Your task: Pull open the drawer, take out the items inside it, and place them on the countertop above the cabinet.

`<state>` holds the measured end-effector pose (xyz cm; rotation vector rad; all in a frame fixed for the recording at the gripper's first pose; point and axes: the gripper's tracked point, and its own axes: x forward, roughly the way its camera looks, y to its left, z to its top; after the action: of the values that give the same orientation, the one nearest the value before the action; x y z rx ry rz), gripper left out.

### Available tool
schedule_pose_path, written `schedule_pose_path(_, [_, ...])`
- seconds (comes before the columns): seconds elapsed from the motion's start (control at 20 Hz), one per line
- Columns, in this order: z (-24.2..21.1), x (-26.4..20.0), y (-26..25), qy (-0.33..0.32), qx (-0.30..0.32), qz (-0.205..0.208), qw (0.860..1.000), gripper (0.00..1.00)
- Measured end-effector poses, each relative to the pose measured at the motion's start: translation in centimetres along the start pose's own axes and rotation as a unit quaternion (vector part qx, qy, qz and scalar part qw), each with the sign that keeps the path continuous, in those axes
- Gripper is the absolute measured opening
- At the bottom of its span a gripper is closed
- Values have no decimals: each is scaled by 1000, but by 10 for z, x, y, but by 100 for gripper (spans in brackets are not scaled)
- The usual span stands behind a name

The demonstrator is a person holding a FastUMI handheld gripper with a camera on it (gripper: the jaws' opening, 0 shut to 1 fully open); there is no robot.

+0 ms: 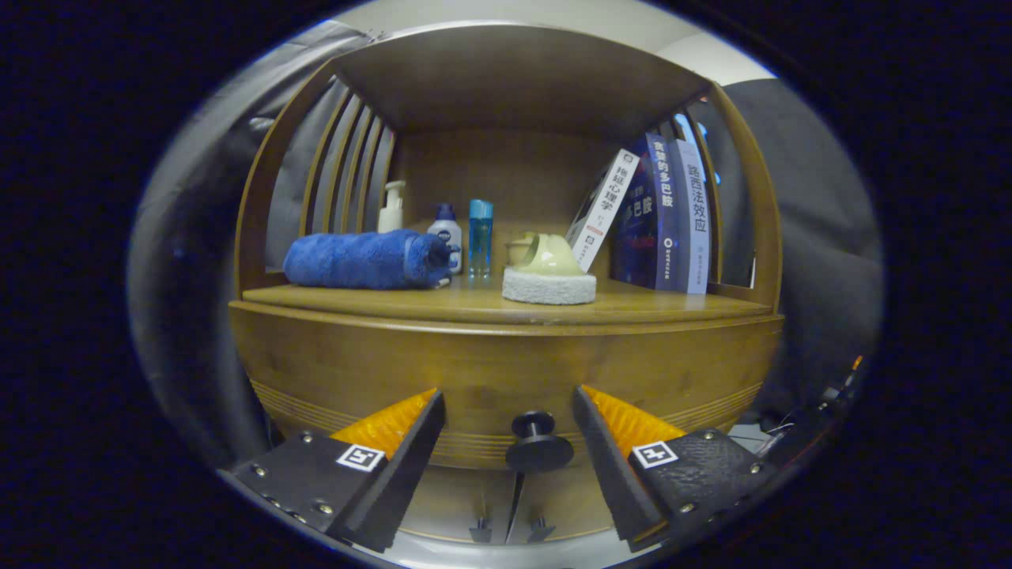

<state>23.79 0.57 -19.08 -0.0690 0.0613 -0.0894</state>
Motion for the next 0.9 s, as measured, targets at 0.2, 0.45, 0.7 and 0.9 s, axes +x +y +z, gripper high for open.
schedule_pose_path(0.2, [38,-29,-9,-47,12,-5,999,98])
schedule_pose_path(0.45, [72,-77,-31,-82,46,-24,995,98])
schedule_pose_path(0.7, [79,-115,-53,-61,57,-47,995,98])
schedule_pose_path(0.9, [91,-152,-66,-42,60,-63,995,98])
